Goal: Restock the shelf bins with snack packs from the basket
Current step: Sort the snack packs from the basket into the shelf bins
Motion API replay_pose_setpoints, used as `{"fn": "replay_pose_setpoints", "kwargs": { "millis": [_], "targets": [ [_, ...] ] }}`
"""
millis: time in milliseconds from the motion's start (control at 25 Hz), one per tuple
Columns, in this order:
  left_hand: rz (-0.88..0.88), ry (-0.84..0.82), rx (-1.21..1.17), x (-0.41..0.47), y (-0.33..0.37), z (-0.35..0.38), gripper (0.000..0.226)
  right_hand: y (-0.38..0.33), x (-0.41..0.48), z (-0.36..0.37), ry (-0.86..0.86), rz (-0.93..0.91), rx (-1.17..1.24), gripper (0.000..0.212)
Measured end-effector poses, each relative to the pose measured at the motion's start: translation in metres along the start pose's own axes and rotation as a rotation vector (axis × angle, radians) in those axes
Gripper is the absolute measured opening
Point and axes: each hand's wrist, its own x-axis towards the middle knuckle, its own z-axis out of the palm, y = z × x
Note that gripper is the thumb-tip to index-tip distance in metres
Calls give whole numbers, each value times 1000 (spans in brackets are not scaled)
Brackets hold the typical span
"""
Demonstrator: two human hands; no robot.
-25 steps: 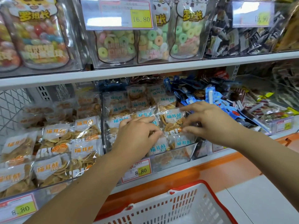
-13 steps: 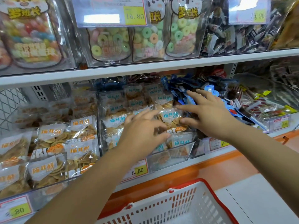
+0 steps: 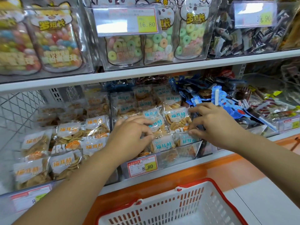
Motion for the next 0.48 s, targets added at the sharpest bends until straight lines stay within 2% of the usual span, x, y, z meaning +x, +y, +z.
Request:
{"fn": "replay_pose_setpoints", "kwargs": {
  "millis": [160, 320, 480],
  "targets": [
    [-3, -11, 6, 1, -4, -1, 11, -30, 9, 1, 100, -84, 46, 32],
    [-23, 13, 45, -1, -7, -1, 11, -37, 16, 17, 34, -74, 125, 21],
    [-46, 77, -25, -9, -16, -14, 18, -41, 20, 8, 55, -19, 117, 26]
  ]
}}
